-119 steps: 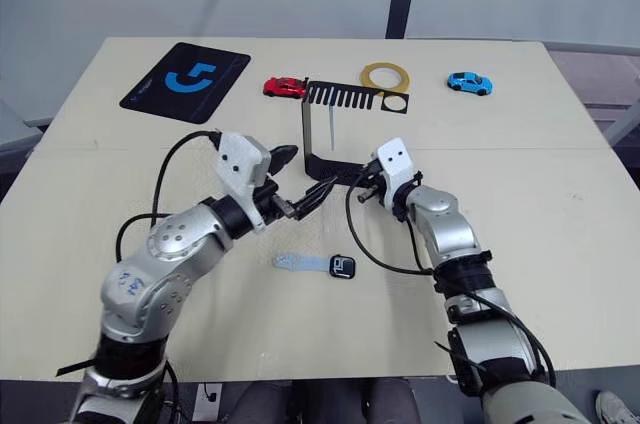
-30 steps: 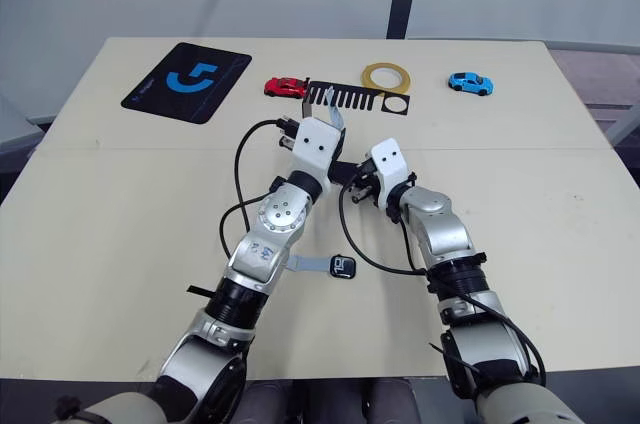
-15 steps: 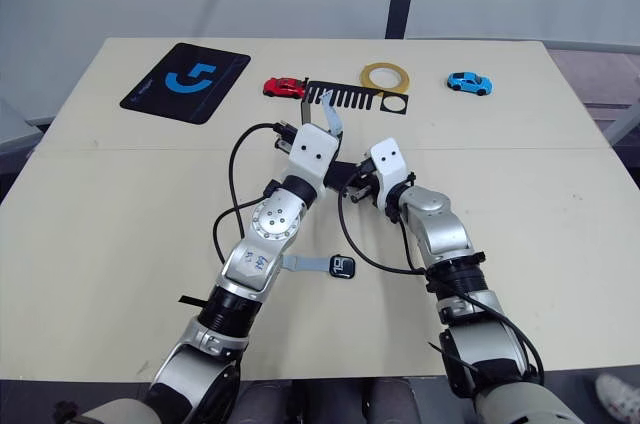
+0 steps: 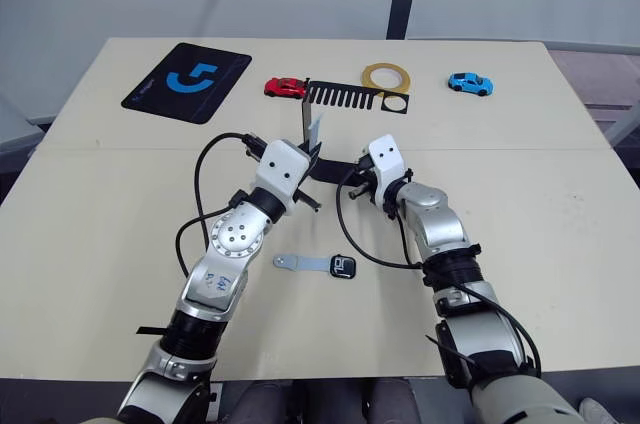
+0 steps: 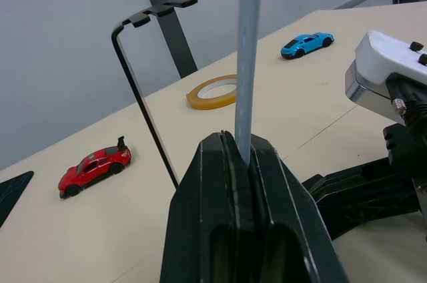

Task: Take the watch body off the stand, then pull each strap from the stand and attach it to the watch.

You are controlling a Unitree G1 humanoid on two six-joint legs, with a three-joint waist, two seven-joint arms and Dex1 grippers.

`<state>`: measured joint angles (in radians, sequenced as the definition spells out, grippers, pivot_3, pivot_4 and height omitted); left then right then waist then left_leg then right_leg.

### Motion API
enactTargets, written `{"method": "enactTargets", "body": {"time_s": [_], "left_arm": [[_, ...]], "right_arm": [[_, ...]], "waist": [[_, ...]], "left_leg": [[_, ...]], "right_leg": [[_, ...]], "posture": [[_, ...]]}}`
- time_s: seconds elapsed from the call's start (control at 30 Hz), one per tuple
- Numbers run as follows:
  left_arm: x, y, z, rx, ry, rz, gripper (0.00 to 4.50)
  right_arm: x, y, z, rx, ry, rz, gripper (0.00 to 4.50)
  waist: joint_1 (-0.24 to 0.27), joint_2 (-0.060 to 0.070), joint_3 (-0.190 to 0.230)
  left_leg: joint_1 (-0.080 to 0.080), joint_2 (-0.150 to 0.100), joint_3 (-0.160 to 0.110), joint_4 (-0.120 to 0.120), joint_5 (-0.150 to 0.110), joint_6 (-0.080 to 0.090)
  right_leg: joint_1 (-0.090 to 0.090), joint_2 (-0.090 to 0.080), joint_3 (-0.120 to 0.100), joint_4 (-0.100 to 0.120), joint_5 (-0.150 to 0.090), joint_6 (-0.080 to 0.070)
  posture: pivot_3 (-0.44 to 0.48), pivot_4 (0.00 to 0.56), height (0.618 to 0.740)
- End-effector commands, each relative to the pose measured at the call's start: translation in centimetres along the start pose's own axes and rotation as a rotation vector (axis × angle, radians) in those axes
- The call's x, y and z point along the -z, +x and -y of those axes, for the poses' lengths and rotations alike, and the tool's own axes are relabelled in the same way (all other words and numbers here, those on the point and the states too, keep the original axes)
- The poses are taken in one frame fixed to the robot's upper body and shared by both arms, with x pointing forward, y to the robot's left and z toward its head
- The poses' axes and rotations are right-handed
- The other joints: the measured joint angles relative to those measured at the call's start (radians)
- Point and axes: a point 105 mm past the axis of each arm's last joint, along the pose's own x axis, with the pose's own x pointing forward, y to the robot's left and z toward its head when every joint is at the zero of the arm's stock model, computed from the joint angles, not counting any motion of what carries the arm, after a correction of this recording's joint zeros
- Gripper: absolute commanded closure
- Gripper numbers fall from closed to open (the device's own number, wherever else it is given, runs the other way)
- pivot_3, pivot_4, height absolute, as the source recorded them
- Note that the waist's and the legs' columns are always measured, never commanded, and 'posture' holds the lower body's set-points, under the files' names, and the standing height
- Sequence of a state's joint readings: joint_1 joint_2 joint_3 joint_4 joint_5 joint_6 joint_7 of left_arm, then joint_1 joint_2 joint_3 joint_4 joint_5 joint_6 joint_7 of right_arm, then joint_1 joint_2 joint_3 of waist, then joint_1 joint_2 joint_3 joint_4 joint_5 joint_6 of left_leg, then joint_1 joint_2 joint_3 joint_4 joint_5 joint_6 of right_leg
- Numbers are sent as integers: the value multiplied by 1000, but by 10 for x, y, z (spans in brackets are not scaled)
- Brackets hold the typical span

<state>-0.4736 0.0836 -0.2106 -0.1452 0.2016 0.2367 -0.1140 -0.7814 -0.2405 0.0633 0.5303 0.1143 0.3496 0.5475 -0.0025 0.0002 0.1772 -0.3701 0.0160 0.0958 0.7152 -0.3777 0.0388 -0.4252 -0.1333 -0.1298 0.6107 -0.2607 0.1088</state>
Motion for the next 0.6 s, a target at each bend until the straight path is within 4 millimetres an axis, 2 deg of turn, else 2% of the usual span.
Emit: {"method": "enactTargets", "body": {"time_s": [0.03,0.13,0.23,0.3,0.37,0.5,0.6], "left_arm": [[-23,2,-1,11,-15,91,4462],[-29,-5,-5,66,-71,115,4462],[-27,-20,-11,189,-149,100,4462],[-33,-32,-21,288,-167,123,4462],[-35,-41,-21,399,-196,118,4462],[-37,-63,-12,660,-288,88,4462],[-38,-76,-7,799,-358,64,4462]], "right_arm": [[11,1,1,1,16,-43,4500],[8,1,5,4,17,-38,4500],[3,-2,10,15,13,-14,4500],[-12,-5,12,16,-11,46,4500],[-28,-10,10,0,-25,108,4500],[-58,-33,2,-39,-104,234,4500],[-69,-59,-4,-63,-122,280,4500]], "waist": [[-1,0,0],[-3,0,0],[-4,0,0],[-6,0,0],[-8,0,0],[-6,2,1],[-4,3,2]], "left_leg": [[0,0,0,0,0,0],[0,1,0,0,0,0],[0,1,0,0,0,0],[0,1,0,0,0,0],[0,1,0,0,0,0],[-2,1,-1,0,0,0],[-2,0,-3,-1,0,0]], "right_leg": [[0,0,0,0,0,0],[0,1,0,0,0,0],[0,0,0,0,0,0],[0,0,0,0,0,0],[0,0,-1,0,0,0],[-1,0,-2,0,0,-1],[-1,0,-2,-1,0,0]], "posture": [[0,150,732],[0,150,732],[0,150,732],[0,150,732],[0,150,732],[0,150,732],[0,150,732]]}}
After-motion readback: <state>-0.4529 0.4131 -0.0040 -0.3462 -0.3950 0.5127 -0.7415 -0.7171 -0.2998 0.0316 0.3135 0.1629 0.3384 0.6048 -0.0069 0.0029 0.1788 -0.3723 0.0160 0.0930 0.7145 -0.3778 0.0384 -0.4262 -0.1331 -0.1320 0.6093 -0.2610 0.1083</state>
